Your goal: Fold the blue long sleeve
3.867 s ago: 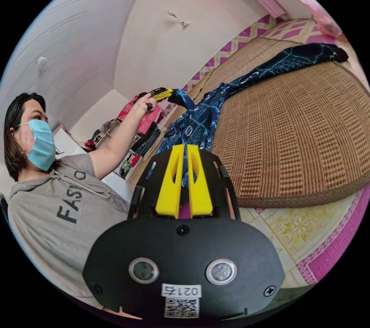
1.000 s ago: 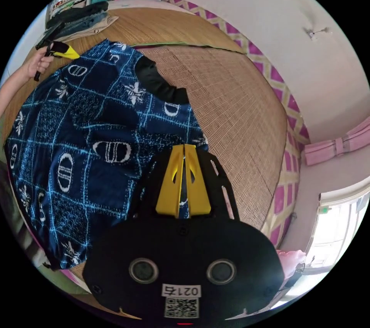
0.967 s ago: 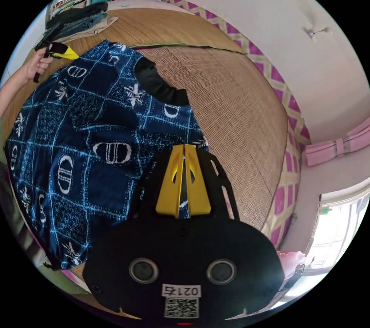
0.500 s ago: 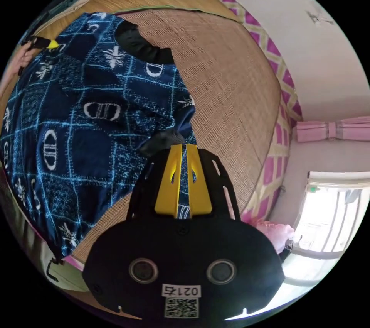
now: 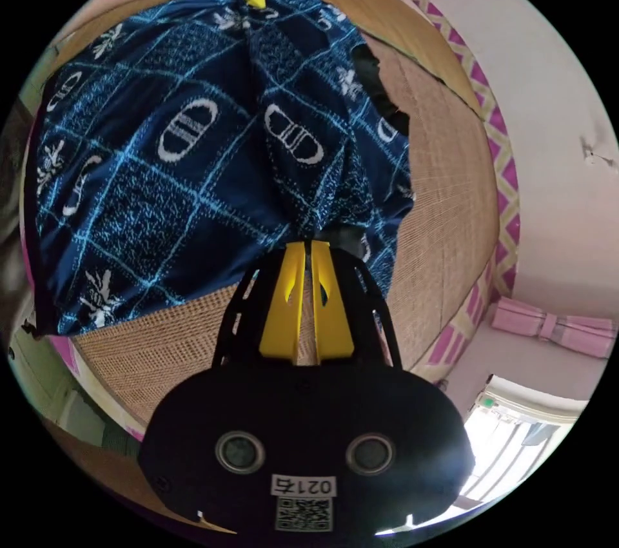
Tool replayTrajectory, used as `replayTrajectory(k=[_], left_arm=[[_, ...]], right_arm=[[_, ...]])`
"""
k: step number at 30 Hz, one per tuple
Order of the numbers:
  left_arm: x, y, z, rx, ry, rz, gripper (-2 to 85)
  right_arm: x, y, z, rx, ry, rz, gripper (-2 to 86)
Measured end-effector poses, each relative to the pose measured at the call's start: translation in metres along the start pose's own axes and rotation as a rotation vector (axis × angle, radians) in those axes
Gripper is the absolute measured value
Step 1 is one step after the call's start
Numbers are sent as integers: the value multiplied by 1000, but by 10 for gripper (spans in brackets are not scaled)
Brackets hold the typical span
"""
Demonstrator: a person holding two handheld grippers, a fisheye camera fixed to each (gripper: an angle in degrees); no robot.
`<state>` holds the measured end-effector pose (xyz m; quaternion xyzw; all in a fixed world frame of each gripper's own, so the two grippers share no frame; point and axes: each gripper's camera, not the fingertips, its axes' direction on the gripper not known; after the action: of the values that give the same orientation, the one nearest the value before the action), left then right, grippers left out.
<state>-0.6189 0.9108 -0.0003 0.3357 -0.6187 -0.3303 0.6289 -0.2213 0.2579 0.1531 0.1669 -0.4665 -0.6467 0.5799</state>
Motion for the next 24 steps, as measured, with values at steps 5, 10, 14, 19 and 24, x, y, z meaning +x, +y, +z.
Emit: replayTrajectory(k=[5,10,14,19,24], left_arm=[[0,2,2,1,1,7,-8],[-1,2,3,-5,4,14,-7],[-1,3,4,-5,12,28,-5],[1,7,3,6,-4,49,0],[-2,8,2,7,-2,56,3]], right_arm=[[-2,72,28,30,7,140,25],[40,214,33,32,-80,514,47],[64,395,68,259,-522,1177,95],[-6,566,103,609,-615,1808,113],[-56,663,145,700,-604,2131,134]])
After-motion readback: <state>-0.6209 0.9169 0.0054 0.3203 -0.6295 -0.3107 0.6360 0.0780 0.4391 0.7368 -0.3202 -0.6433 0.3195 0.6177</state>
